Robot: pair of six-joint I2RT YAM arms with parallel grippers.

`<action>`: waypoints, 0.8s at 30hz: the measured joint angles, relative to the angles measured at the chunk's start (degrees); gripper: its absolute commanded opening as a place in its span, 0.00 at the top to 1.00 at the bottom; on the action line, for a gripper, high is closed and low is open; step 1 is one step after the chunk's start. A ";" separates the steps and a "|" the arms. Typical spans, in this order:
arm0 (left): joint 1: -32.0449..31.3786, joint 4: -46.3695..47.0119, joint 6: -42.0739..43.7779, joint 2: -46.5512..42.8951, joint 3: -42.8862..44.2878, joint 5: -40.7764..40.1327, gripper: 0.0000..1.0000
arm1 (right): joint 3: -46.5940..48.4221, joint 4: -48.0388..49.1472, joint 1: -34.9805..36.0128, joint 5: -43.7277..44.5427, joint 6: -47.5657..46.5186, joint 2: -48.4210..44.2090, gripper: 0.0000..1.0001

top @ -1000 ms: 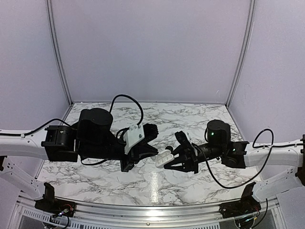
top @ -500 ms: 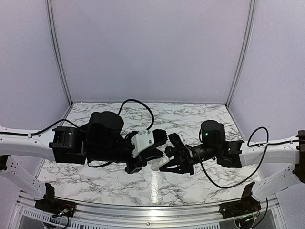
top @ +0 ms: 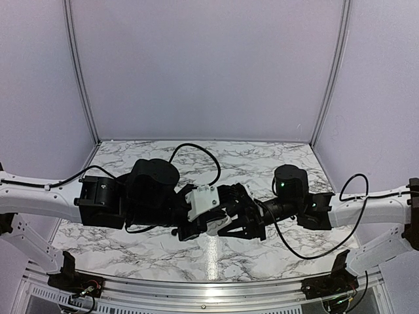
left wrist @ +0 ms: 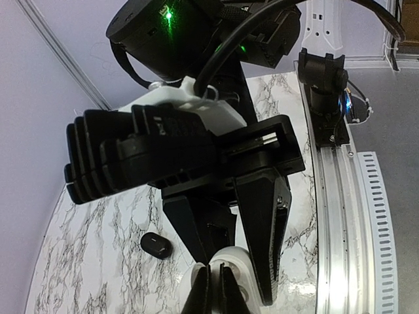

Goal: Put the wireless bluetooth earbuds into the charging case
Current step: Place the right earbud in the right side groove of the charging case.

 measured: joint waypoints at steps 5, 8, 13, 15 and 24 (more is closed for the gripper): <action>-0.17 -0.04 0.63 0.02 0.00 -0.20 1.00 | 0.00 0.00 0.00 -0.02 0.15 0.00 1.00; -0.31 -0.04 0.85 0.02 0.00 -0.22 1.00 | 0.00 0.04 0.00 -0.11 0.48 0.00 1.00; -0.31 -0.07 1.07 0.02 0.00 -0.22 1.00 | -0.02 0.37 0.00 -0.28 1.75 0.00 1.00; -0.31 -0.11 1.09 0.02 0.00 -0.24 1.00 | -0.02 0.48 0.00 -0.26 1.95 -0.02 1.00; -0.57 -1.07 1.11 0.02 0.68 0.17 1.00 | -0.07 1.05 0.22 -0.28 2.62 -0.63 1.00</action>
